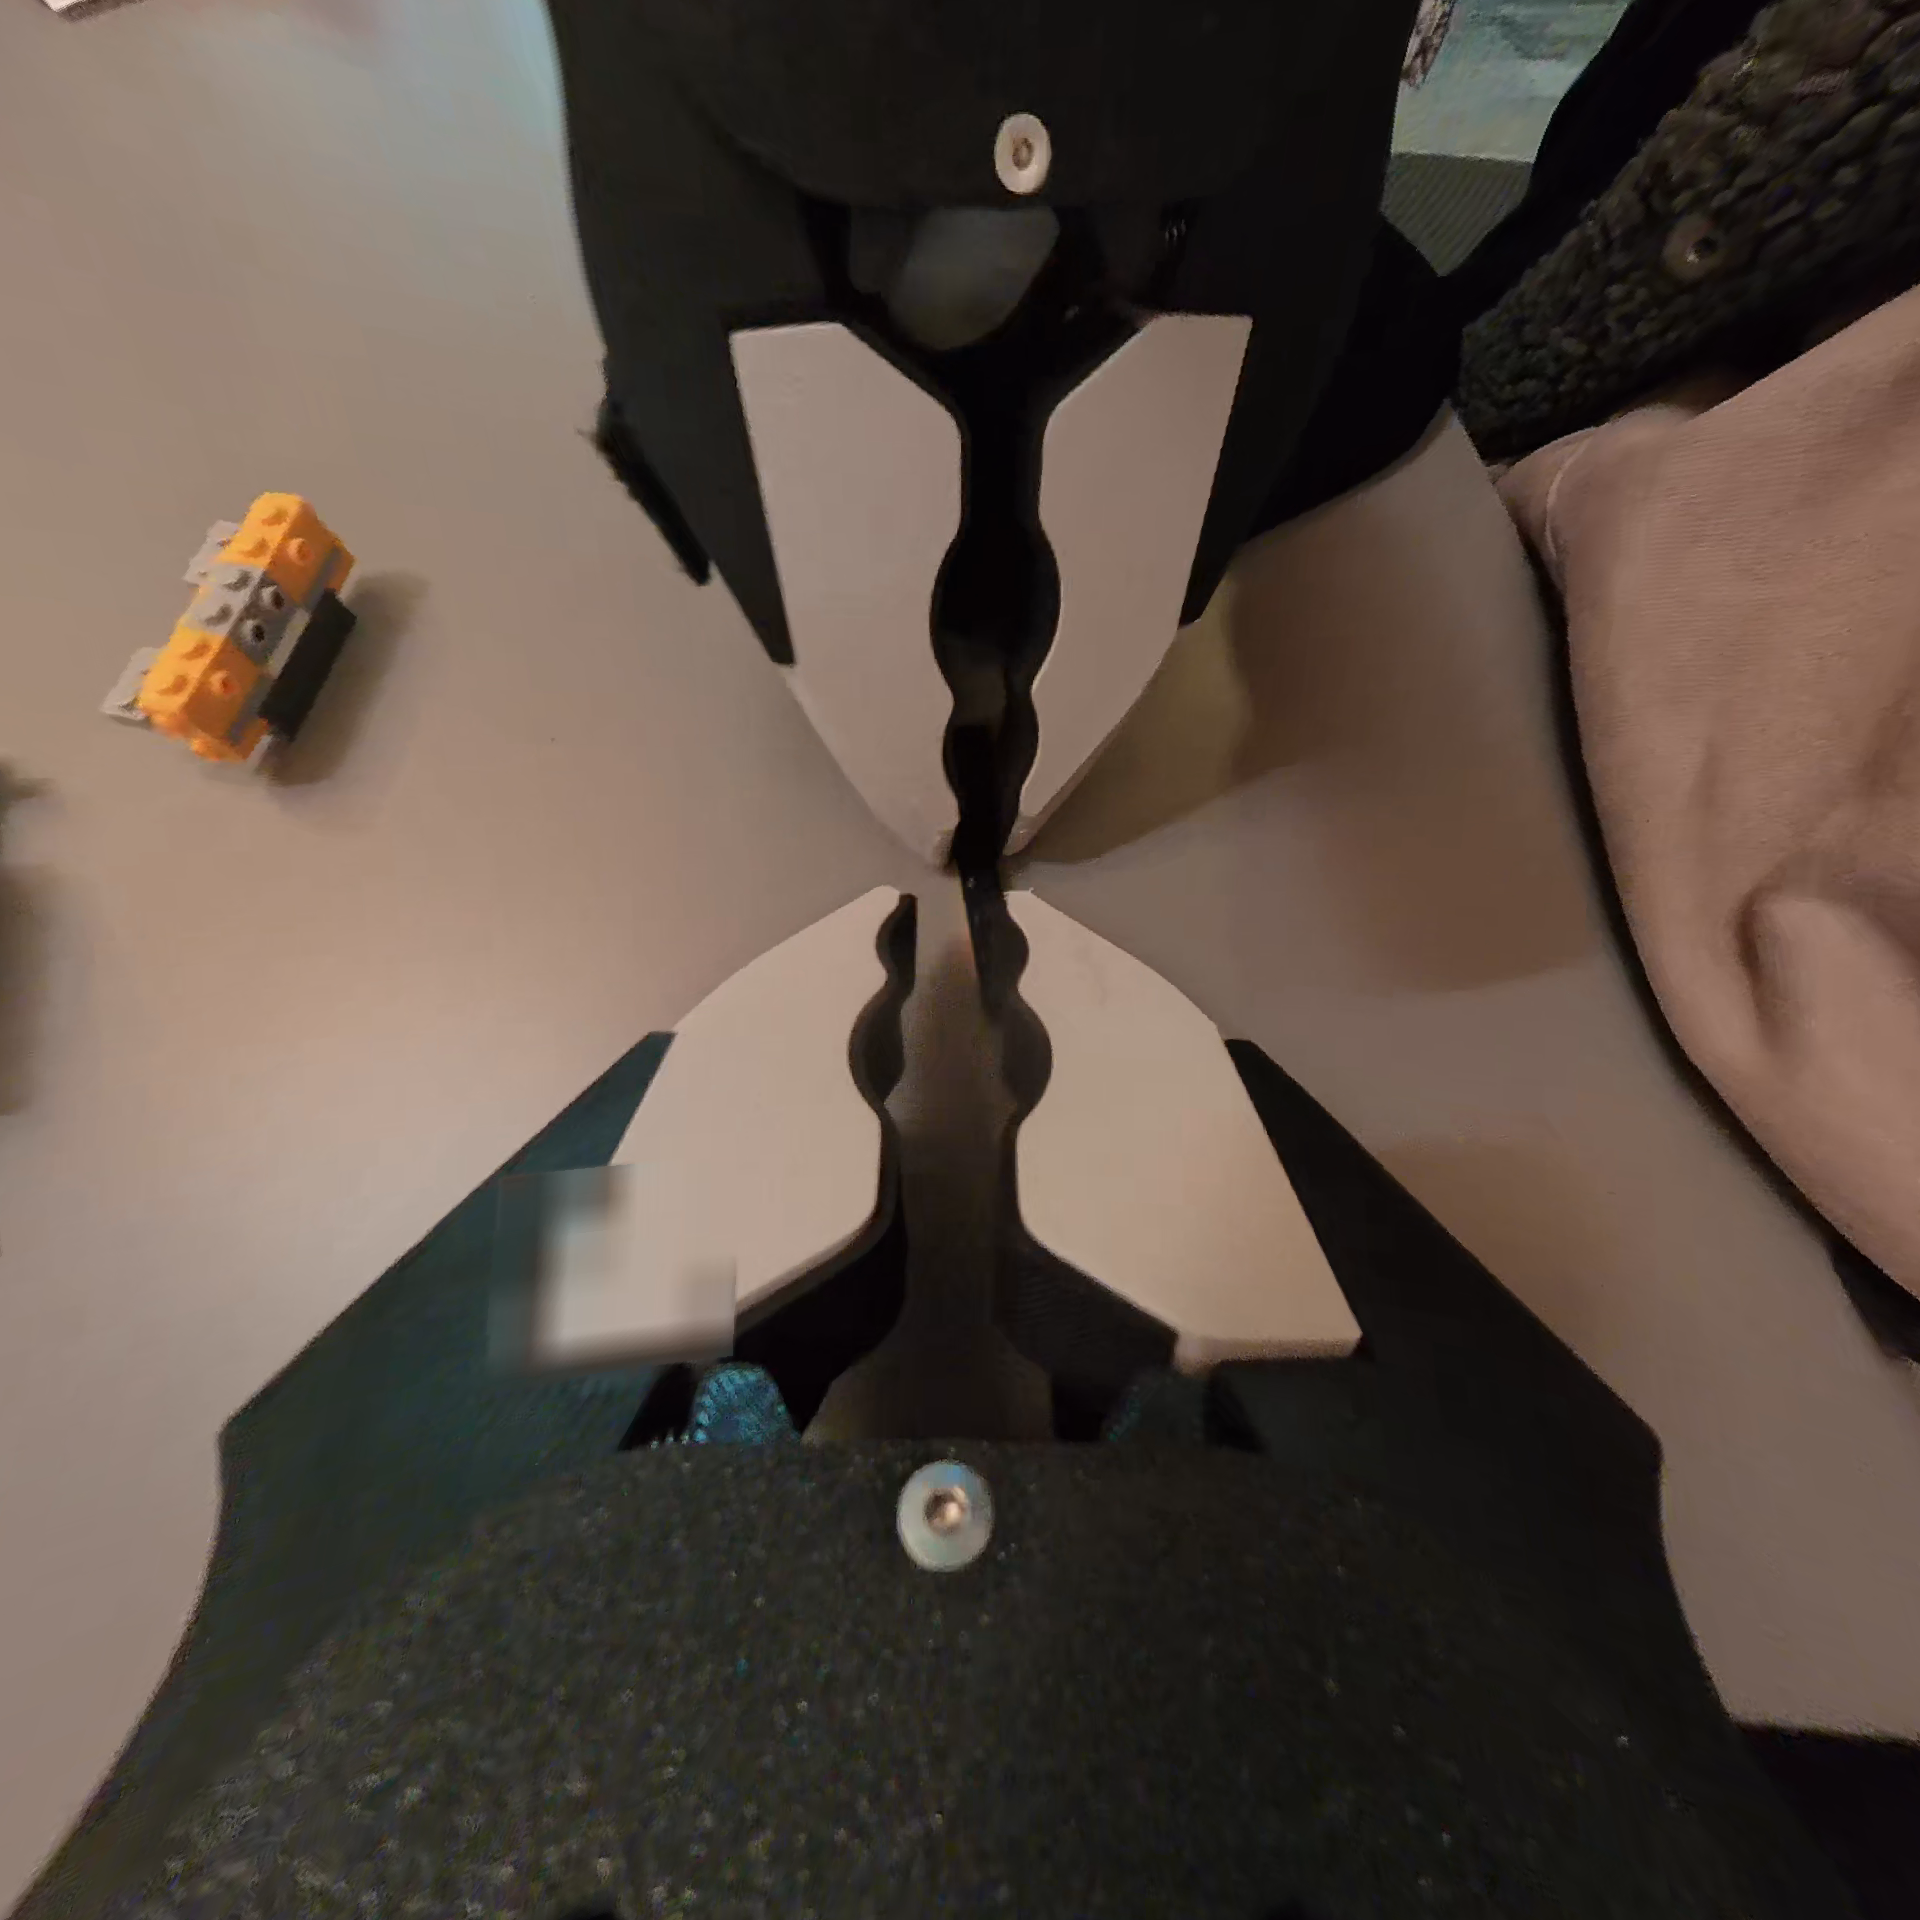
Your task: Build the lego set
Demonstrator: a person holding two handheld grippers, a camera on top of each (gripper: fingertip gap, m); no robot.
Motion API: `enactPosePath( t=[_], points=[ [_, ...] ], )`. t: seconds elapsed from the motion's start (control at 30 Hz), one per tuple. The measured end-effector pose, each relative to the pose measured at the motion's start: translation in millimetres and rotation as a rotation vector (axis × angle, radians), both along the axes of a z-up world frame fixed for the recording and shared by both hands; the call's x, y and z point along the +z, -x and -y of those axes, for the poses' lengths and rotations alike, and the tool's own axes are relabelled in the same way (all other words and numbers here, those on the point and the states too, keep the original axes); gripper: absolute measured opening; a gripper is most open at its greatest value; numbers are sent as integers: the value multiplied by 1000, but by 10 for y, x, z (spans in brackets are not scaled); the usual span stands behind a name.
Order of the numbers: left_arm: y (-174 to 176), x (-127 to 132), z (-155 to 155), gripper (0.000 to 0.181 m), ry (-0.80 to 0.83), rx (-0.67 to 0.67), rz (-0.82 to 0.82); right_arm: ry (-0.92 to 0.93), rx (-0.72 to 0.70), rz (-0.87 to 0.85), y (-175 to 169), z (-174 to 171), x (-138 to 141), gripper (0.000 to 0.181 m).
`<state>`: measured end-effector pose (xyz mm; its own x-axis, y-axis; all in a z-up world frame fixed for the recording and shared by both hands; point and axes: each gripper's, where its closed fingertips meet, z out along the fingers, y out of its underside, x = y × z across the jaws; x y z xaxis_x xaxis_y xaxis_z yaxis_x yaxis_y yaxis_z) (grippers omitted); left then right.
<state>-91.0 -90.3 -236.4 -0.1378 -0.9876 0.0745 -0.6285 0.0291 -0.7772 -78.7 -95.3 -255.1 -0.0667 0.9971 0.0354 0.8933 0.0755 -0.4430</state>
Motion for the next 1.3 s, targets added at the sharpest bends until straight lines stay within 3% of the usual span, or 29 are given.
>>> enactPosePath(
  t=[0.13,0.33,0.47,0.8,0.9,1.03,1.3],
  points=[
    [84,231,-98,25,95,32,127,16,-53,-133,31,-74,162,8],
    [48,836,-270,36,206,117,481,175,-271,-853,140,-315,1163,7],
    [11,1215,-329,25,235,189,673,172,-274,-978,230,-337,1343,7],
    [9,1247,-296,8,285,189,671,172,-247,-965,278,-339,1339,8],
    [20,1176,-391,8,338,244,644,92,-220,-775,117,-360,1099,9],
    [47,1055,-522,8,391,314,593,40,-129,-361,-219,-169,487,11],
    [-5,826,-496,8,409,314,482,2,-57,-153,-190,5,128,11]
  ],
)
